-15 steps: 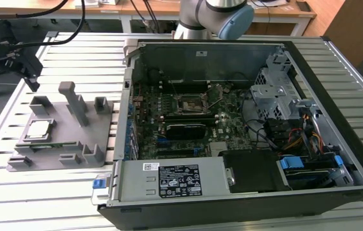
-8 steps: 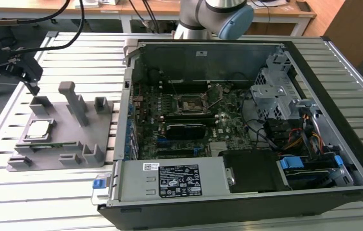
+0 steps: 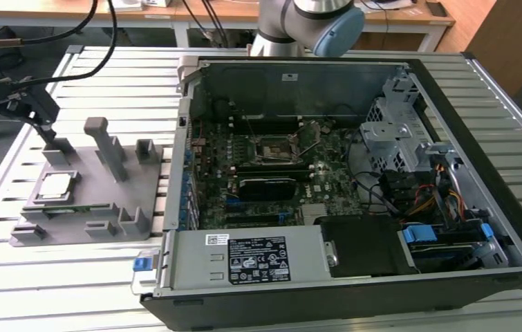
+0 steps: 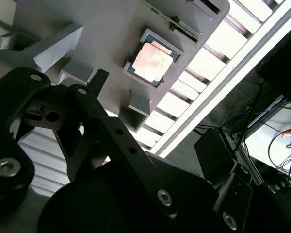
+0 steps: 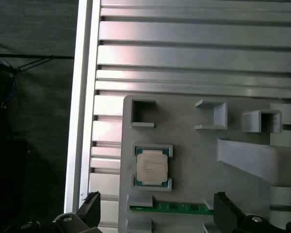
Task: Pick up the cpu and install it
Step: 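Pick up the cpu and move it towards the insertion slot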
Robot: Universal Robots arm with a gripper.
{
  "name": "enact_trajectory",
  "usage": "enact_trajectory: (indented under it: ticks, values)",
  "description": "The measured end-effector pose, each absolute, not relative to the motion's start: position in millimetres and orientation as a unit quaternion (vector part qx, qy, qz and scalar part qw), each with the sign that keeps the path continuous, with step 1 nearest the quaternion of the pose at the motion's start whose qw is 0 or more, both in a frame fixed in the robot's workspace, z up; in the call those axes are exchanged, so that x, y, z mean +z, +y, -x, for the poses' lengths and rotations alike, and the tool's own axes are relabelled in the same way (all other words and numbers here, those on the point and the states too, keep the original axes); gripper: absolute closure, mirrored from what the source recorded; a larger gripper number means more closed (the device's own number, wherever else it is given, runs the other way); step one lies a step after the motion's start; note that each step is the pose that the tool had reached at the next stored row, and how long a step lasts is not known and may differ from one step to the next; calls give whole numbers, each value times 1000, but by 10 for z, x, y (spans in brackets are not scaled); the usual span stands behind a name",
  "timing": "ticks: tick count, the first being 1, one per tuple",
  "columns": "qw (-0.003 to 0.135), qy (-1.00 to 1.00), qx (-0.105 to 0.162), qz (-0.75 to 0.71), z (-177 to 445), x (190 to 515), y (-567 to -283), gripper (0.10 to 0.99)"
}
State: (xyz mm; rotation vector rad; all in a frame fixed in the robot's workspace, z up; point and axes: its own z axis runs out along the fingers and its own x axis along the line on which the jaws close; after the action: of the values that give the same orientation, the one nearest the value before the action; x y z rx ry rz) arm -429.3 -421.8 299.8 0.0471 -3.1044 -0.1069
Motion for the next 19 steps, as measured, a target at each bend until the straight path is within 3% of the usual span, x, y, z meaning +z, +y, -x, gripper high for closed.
enact_trajectory:
  ticks: [19]
  values:
    - [18, -999, -34, -30, 4295, 2656, -4233, 98]
